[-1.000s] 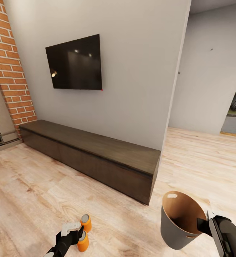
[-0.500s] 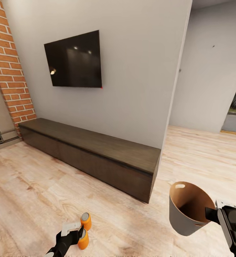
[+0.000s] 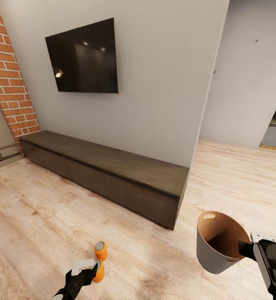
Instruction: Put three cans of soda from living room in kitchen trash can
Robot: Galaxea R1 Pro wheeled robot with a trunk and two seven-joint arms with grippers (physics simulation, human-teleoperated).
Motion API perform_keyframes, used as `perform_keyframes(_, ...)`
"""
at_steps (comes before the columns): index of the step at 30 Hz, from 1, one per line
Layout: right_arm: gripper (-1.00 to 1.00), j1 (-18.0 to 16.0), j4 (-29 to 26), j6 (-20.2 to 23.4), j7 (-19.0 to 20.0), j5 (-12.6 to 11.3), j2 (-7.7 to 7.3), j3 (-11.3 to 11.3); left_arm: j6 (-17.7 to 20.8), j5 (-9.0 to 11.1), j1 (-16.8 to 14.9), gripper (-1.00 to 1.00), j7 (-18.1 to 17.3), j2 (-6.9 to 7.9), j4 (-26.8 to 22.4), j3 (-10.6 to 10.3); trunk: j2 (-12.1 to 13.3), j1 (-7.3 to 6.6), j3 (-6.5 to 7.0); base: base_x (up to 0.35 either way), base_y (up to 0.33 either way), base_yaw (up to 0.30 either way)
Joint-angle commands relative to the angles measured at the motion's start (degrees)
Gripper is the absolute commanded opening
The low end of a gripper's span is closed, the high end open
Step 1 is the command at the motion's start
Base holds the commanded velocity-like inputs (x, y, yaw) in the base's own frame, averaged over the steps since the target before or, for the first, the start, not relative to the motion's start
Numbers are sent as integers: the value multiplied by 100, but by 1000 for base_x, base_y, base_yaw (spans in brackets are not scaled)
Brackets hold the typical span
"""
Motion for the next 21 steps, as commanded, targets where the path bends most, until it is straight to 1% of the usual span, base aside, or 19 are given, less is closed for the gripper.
perform_keyframes(1,-100,-4,-6,-4,12,-57,-1,3,-1,0,0,100,0,0,0,0,-1,-1,-8,0,0,0)
perform_keyframes(6,-100,-5,-10,-4,15,-57,2,6,-4,0,0,100,0,0,0,0,-1,-1,-36,0,0,0)
perform_keyframes(13,-100,-4,-11,-4,15,-57,2,6,-5,0,0,100,0,0,-1,0,-10,17,-216,0,0,0)
perform_keyframes(21,-100,-4,-11,-4,15,-57,2,8,-5,0,0,100,0,0,-1,-8,-10,17,-272,0,0,0)
